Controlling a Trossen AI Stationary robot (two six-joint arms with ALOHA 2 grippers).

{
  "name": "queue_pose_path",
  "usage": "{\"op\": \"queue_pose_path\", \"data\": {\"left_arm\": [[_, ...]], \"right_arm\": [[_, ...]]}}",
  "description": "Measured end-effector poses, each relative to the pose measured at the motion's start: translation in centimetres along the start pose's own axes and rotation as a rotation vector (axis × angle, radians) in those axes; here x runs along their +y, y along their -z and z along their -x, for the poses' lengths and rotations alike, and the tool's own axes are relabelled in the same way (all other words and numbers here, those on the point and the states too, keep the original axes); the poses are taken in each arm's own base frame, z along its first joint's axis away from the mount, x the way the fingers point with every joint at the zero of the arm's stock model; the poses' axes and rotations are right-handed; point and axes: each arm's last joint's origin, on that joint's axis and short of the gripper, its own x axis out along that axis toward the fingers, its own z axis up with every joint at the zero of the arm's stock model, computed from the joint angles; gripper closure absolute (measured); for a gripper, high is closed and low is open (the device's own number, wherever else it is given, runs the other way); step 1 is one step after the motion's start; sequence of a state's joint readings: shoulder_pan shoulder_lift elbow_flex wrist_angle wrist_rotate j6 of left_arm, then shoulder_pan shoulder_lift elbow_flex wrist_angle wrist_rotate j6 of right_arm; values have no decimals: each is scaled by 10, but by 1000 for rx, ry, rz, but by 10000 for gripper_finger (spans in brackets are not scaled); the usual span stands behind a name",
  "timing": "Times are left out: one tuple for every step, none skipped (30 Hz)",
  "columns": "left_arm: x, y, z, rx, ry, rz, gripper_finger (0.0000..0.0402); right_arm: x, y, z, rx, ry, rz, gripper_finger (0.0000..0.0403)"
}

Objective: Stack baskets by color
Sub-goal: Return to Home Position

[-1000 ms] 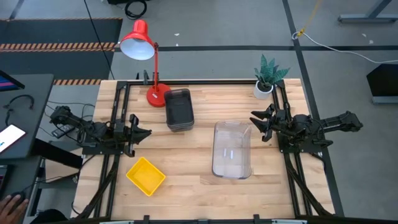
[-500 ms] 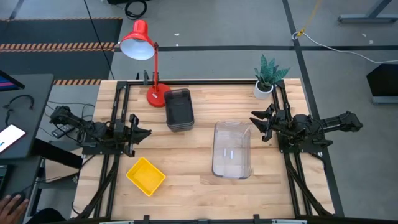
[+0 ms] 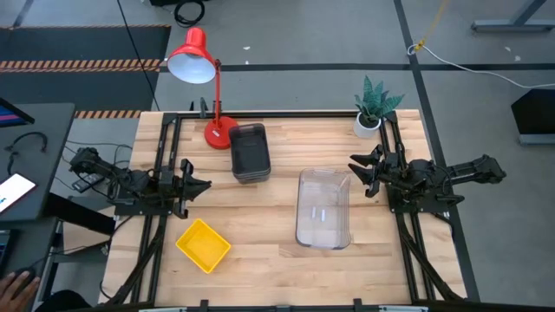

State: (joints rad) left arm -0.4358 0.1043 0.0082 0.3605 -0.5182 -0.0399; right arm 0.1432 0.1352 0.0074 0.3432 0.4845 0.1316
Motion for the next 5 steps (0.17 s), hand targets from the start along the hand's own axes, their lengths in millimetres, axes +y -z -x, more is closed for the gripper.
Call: {"op": "queue_pose_path", "data": {"left_arm": [[0, 0, 0, 0, 0, 0, 378], [0, 0, 0, 0, 0, 0, 378], [0, 0, 0, 0, 0, 0, 377], [0, 0, 0, 0, 0, 0, 375], [0, 0, 0, 0, 0, 0, 374]], "right_arm": [[0, 0, 0, 0, 0, 0, 231], [0, 0, 0, 0, 0, 0, 231], [0, 0, 0, 0, 0, 0, 231], [0, 0, 0, 0, 0, 0, 231], [0, 0, 0, 0, 0, 0, 231]]}}
